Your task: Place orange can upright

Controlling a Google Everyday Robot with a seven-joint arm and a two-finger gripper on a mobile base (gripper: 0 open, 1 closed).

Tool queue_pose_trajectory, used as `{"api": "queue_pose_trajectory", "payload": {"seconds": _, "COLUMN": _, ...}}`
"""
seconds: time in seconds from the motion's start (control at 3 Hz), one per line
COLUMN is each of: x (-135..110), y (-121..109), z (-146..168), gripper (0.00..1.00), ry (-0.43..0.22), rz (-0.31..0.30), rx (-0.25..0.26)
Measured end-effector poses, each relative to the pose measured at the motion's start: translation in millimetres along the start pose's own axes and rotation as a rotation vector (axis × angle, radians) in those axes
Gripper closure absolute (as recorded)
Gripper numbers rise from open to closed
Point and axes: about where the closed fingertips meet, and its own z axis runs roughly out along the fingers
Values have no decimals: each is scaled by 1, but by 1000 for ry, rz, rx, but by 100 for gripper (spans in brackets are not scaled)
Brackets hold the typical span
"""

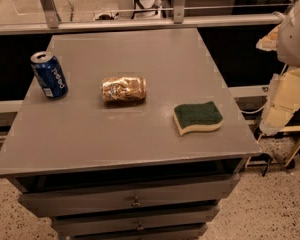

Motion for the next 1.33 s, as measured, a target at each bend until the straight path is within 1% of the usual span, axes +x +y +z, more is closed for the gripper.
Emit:
{"api": "queue_pose_trajectory", "payload": {"seconds": 0.33, "x": 0, "y": 0, "z": 0, "gripper": 0, "ry": 0, "rz": 0, "rx": 0}}
{"api": "queue_pose_trajectory", "payload": {"seconds": 0.67, "x": -21, "y": -12, "z": 10, "gripper": 0, "ry": -17, "rz": -52, "rx": -2}}
{"api": "queue_pose_trajectory", "payload": {"seconds": 1.0, "x": -55, "y": -28, "z": 26, "gripper": 0, "ry": -41, "rz": -132, "rx": -19}}
{"api": "queue_pose_trajectory", "payload": {"seconds": 1.33, "x": -97, "y": -45, "z": 45, "gripper": 0, "ry": -65, "rz": -214, "rx": -50}}
